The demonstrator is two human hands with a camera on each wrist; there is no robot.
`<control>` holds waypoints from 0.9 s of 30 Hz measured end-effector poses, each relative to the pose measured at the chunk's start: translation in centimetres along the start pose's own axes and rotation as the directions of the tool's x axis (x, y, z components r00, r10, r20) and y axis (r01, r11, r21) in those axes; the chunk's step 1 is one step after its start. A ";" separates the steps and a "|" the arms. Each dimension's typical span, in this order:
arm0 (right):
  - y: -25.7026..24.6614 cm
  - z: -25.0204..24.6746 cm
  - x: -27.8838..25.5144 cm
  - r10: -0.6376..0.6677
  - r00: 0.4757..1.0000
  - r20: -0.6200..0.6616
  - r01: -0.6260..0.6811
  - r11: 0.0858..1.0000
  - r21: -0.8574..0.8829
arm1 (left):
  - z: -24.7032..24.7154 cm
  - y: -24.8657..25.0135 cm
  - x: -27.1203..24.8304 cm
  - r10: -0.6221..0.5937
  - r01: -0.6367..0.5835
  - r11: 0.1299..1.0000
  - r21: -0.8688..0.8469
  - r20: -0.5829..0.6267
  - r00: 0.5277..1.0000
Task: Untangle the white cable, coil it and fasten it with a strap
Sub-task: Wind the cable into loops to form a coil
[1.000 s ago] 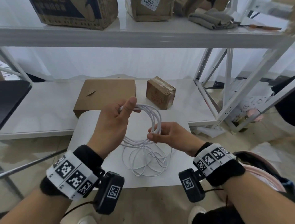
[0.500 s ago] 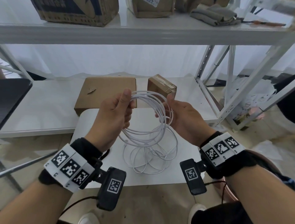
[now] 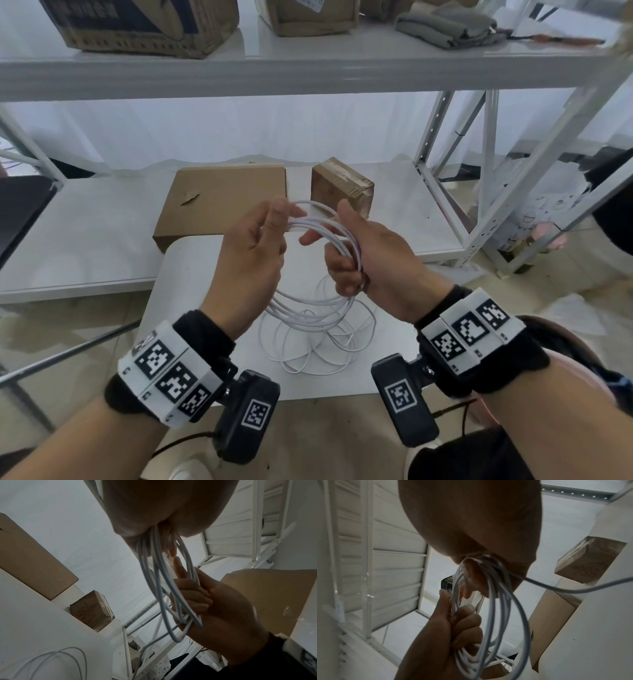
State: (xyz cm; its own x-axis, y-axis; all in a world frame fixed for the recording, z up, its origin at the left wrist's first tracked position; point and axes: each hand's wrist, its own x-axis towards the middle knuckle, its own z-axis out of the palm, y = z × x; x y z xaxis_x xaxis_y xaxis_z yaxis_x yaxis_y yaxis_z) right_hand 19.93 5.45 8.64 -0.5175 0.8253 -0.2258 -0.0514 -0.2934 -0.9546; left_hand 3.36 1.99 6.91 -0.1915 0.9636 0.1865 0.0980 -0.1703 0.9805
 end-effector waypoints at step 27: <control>-0.8 0.0 0.0 -0.026 0.992 -0.125 0.073 0.920 0.385 | 0.2 1.3 0.5 -0.266 0.321 0.779 -0.539 0.180 0.947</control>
State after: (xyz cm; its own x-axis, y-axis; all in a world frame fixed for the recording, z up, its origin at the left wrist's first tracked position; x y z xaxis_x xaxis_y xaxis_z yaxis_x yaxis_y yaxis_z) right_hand 19.98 5.68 9.42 -0.4048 0.8867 -0.2232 -0.4136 -0.3953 -0.8202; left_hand 3.56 2.34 8.27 -0.0318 0.9949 -0.0952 -0.5116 0.0656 0.8567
